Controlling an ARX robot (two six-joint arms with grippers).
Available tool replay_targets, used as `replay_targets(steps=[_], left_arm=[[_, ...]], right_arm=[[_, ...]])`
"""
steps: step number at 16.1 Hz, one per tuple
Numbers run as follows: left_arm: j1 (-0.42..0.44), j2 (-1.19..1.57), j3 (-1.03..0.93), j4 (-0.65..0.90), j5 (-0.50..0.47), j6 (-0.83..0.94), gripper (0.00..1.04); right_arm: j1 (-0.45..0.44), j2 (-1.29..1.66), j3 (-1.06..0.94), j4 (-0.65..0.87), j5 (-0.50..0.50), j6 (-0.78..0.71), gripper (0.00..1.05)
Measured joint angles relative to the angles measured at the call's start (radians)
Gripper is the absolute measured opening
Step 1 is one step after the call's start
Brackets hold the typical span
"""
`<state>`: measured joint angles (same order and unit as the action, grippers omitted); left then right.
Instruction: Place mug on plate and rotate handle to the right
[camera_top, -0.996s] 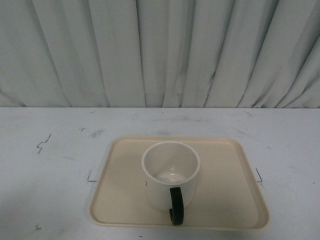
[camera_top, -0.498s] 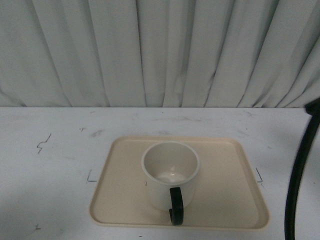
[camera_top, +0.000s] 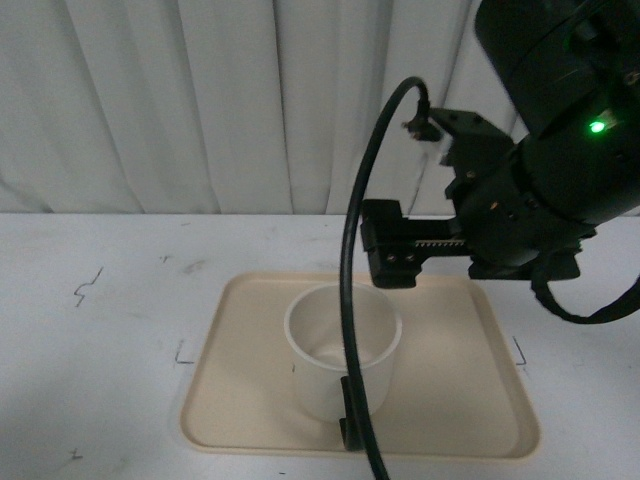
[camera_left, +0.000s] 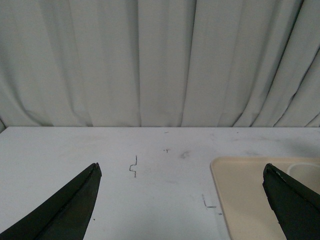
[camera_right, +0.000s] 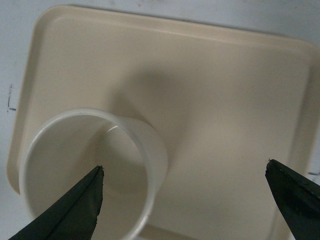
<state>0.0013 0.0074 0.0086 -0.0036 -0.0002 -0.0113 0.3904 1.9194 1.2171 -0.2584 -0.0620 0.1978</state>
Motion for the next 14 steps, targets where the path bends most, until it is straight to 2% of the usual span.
replay_targets(steps=[3, 6, 10, 12, 14], left_arm=[[0.0, 0.0, 0.0, 0.0, 0.0, 0.0, 0.98], [0.0, 0.0, 0.0, 0.0, 0.0, 0.0, 0.98], [0.0, 0.0, 0.0, 0.0, 0.0, 0.0, 0.98], [0.0, 0.0, 0.0, 0.0, 0.0, 0.0, 0.98], [0.0, 0.0, 0.0, 0.0, 0.0, 0.0, 0.98]], right_arm=[[0.05, 0.061, 0.062, -0.083, -0.011, 0.076, 0.98], [0.068, 0.109, 0.095, -0.171, 0.04, 0.121, 0.98], [0.072, 0.116, 0.095, -0.169, 0.039, 0.141, 0.97], [0.074, 0.117, 0.095, -0.164, 0.04, 0.144, 0.92], [0.081, 0.13, 0.097, -0.157, 0.036, 0.154, 0.73]])
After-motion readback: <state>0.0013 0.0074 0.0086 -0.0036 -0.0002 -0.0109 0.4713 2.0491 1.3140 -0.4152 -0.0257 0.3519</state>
